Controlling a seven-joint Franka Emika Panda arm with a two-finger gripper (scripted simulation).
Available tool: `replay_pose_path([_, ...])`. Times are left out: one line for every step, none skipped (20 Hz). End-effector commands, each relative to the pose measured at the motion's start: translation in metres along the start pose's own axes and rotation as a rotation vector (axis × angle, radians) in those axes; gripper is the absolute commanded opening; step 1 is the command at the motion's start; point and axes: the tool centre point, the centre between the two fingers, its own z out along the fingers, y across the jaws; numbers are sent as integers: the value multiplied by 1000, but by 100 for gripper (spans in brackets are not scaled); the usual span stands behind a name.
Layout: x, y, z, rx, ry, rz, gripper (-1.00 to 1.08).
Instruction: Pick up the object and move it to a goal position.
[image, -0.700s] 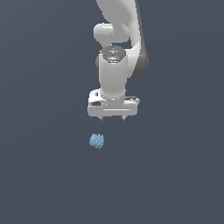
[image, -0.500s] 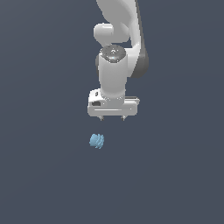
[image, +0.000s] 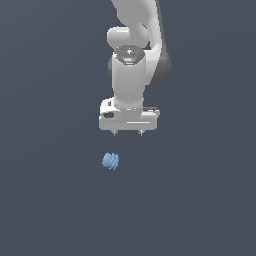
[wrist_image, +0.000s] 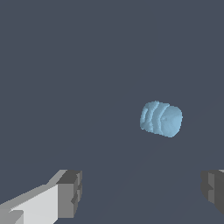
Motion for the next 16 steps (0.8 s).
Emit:
replay_pose_path([1,2,3,0,-2,6,100])
replay_pose_path([2,3,4,1,-3,11,100])
replay_pose_path([3,5,7,1,-4,16,100])
replay_pose_path([4,7,10,2,-5,23,100])
replay_pose_path([6,9,13,2,-6,31,100])
replay_pose_path([8,12,16,3,-7,39,100])
replay_pose_path([9,15,20,3,-9,48,100])
replay_pose_path([11,18,25,4,-10,59,100])
replay_pose_path([13,22,30,5,-12,71,100])
replay_pose_path([15,26,35,5,-14,83,100])
replay_pose_path([18,30,42,6,-16,97,100])
replay_pose_path([20,35,48,6,-19,111,100])
replay_pose_path([22,40,55,7,-21,127,100])
replay_pose_path([24,45,62,7,-24,142,100])
replay_pose_path([26,50,69,7,-26,156,100])
replay_pose_path([28,54,75,7,-28,169,100])
